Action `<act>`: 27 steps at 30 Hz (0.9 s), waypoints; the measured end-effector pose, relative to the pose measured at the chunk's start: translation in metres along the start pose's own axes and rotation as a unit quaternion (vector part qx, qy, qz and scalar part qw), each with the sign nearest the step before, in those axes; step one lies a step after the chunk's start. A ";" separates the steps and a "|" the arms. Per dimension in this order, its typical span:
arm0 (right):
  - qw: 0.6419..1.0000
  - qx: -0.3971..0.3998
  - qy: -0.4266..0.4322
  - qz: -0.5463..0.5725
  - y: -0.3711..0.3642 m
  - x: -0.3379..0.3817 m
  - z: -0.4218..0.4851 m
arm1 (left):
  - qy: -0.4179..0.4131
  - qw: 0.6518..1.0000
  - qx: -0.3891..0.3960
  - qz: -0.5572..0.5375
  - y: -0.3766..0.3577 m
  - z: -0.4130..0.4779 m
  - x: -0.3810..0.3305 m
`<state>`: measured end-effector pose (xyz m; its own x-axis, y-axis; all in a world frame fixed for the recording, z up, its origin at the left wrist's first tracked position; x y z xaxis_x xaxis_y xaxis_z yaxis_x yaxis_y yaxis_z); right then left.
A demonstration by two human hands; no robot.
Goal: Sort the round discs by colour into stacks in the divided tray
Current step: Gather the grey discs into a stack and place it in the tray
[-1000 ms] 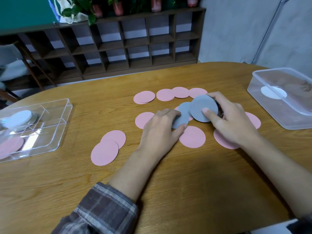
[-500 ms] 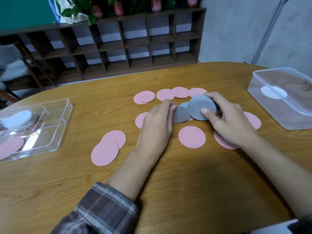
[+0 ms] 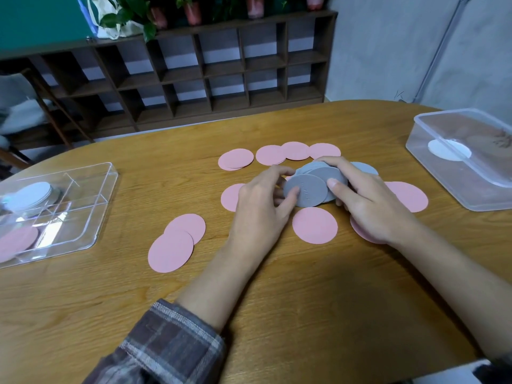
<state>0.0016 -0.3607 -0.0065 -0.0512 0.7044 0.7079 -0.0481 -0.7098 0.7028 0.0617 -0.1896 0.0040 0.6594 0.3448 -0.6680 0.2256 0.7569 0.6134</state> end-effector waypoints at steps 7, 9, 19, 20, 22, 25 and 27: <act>0.999 0.031 -0.007 -0.010 -0.008 0.005 0.000 | 0.024 1.000 -0.010 -0.005 -0.001 0.000 0.003; 0.999 0.043 -0.008 -0.005 -0.011 0.005 0.000 | 0.030 1.000 -0.007 0.003 -0.002 0.000 0.004; 0.994 0.021 0.017 -0.105 -0.012 0.012 0.001 | 0.025 1.000 -0.014 0.001 -0.004 0.000 0.004; 0.994 0.012 0.017 -0.104 -0.008 0.011 0.000 | 0.027 1.000 -0.008 -0.002 -0.006 0.001 0.005; 0.995 -0.009 0.013 -0.095 0.001 0.006 -0.001 | 0.026 1.000 -0.001 0.007 -0.009 0.003 0.006; 0.996 -0.049 0.018 -0.067 0.013 0.003 -0.002 | 0.021 0.998 0.023 0.055 -0.015 0.007 0.009; 0.995 -0.078 0.012 -0.054 0.020 -0.003 -0.003 | 0.015 0.996 0.050 0.078 -0.021 0.010 0.012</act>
<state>-0.0019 -0.3768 0.0056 -0.0615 0.7771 0.6263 -0.2098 -0.6235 0.7531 0.0724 -0.2067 -0.0127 0.6712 0.4710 -0.5723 0.1934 0.6341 0.7487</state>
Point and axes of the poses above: each hand's wrist, its own z-axis towards the middle knuckle, its own y-axis out of the back of the hand, x = y × z, the point moved 8 cm from there along z, towards the middle knuckle, and after that the axes turned 11 degrees about x, right-handed, at the moved point
